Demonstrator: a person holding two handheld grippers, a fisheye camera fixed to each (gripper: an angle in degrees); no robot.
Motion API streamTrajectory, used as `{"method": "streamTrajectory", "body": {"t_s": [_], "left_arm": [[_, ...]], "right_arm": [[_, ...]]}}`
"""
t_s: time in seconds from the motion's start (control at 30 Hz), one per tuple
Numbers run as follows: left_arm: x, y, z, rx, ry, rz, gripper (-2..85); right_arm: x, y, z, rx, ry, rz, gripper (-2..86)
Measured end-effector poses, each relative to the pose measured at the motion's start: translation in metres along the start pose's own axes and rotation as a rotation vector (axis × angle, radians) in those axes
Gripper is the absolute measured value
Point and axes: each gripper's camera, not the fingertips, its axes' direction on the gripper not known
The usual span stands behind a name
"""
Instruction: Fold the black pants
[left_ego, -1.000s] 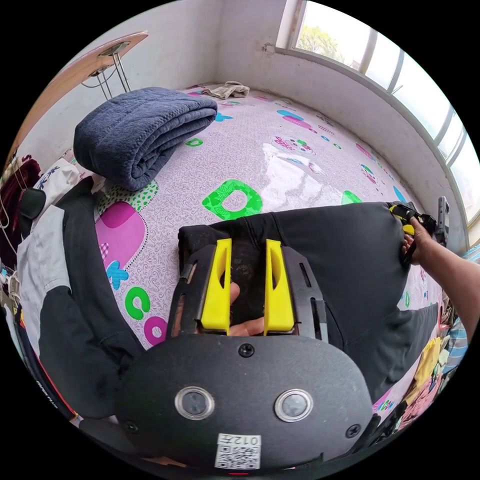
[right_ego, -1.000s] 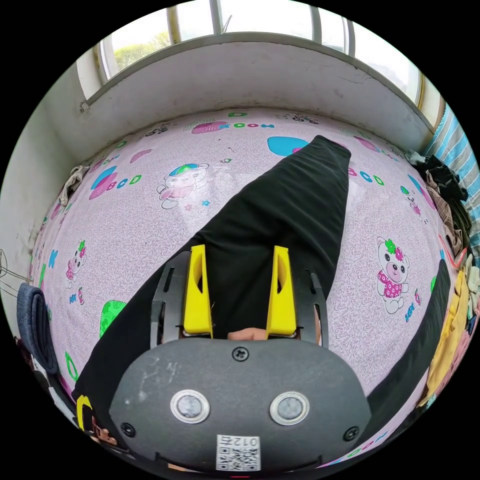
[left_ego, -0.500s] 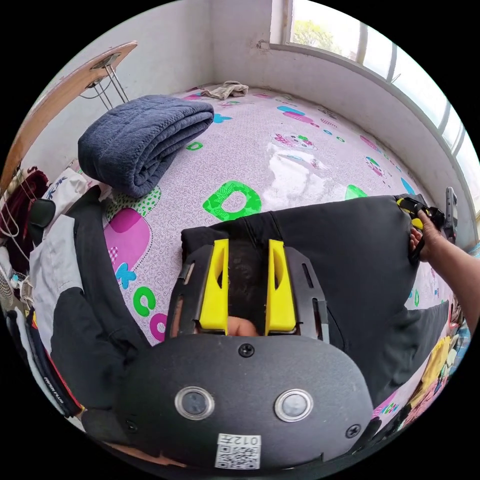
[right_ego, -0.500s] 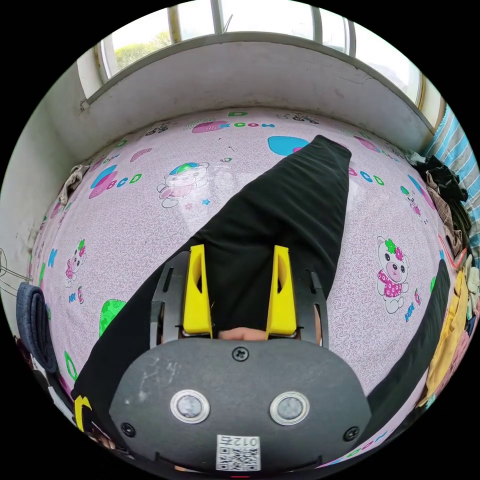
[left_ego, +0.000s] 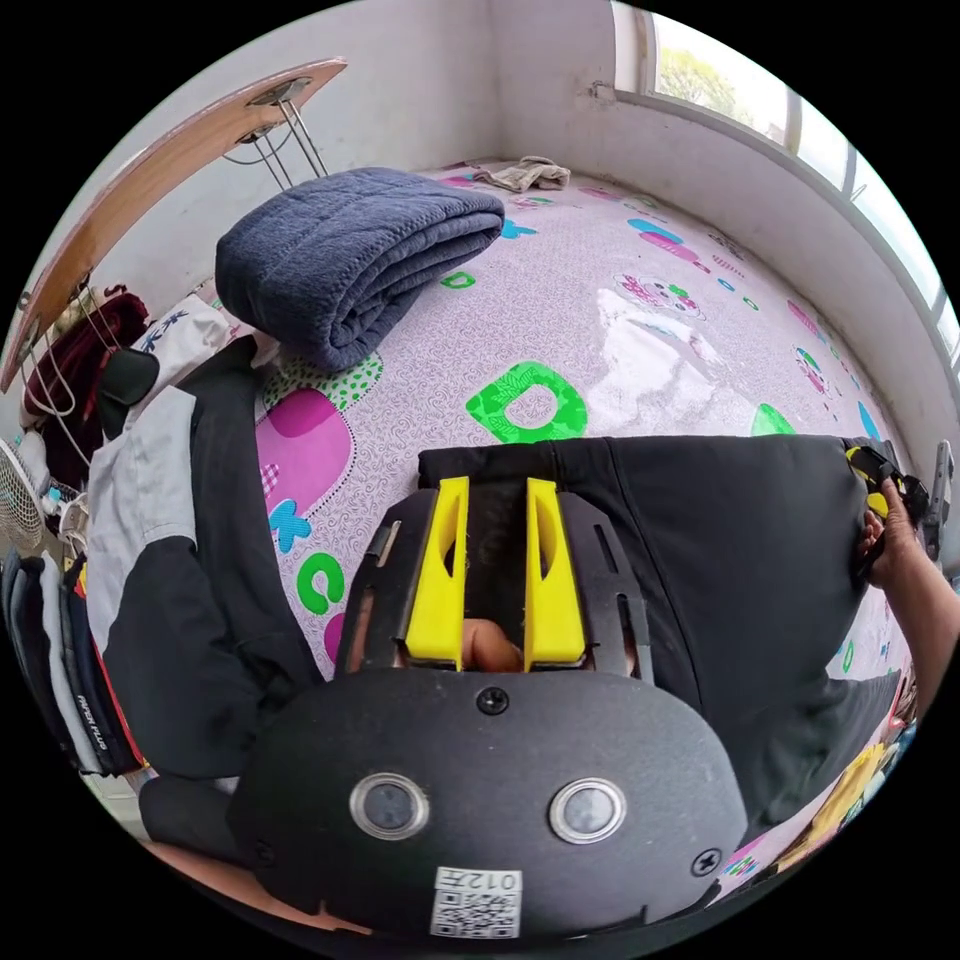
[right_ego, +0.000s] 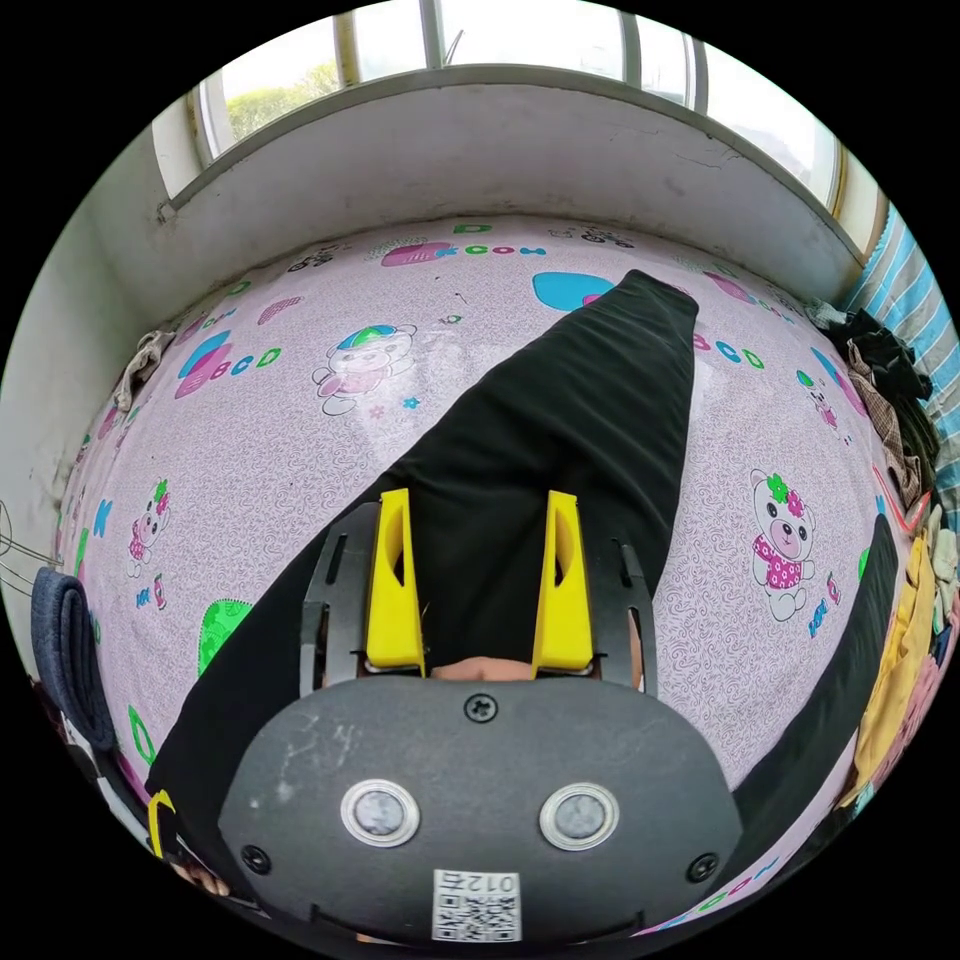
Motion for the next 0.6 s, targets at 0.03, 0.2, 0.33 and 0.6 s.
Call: {"method": "streamTrajectory", "body": {"t_s": [0.03,0.2,0.33,0.6], "left_arm": [[0.002,0.001,0.001,0.004,-0.009,0.004,8.7],[0.011,0.008,0.008,0.022,-0.044,0.01,8.4],[0.007,0.012,0.013,0.023,-0.016,-0.004,8.0],[-0.007,0.027,0.024,0.036,0.082,-0.028,6.4]], "right_arm": [[-0.005,0.0,-0.005,-0.001,0.001,0.0,18.2],[-0.025,0.003,-0.029,0.0,-0.002,0.003,18.3],[-0.032,-0.001,-0.061,-0.042,-0.091,0.041,19.1],[-0.039,0.0,-0.241,-0.142,-0.362,-0.016,19.6]]}}
